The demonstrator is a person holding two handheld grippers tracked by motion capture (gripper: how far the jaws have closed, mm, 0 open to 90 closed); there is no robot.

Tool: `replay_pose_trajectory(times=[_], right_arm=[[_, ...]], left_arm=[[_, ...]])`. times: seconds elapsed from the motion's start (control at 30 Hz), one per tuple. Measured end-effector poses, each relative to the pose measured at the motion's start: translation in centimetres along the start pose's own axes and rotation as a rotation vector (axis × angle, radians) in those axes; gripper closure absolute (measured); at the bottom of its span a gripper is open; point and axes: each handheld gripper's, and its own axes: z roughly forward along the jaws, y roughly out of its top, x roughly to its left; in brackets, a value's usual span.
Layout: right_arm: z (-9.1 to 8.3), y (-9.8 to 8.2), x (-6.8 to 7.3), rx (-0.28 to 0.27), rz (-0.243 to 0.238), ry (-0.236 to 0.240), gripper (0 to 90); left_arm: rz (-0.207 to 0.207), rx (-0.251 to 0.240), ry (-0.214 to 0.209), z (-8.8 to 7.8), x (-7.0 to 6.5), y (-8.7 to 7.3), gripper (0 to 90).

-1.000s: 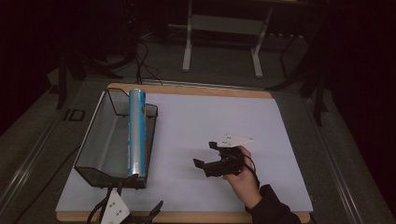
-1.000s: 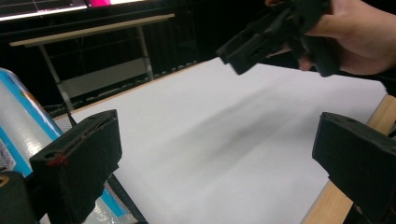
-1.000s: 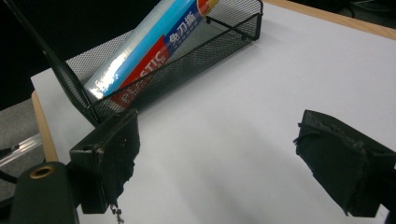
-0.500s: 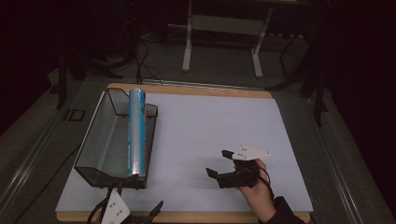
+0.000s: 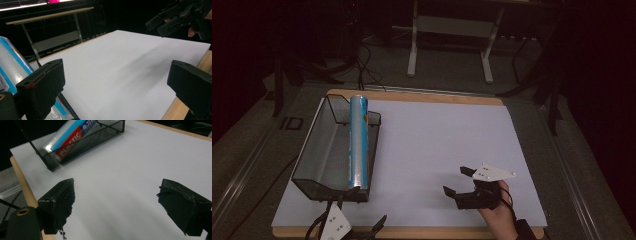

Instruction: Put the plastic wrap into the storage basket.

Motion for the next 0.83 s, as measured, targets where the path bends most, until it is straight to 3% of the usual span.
replay_pose_trajectory(times=[0.43,0.83], right_arm=[[0.7,-1.3,-0.4,0.013,-0.053,-0.026,13.5],[1.6,-1.9,-0.9,0.044,-0.043,-0.02,13.4]], left_arm=[[-0.003,-0.002,0.0,0.0,0.1,0.0,1.8],[0.002,0.0,-0.005,-0.1,0.0,0.1,1.8]])
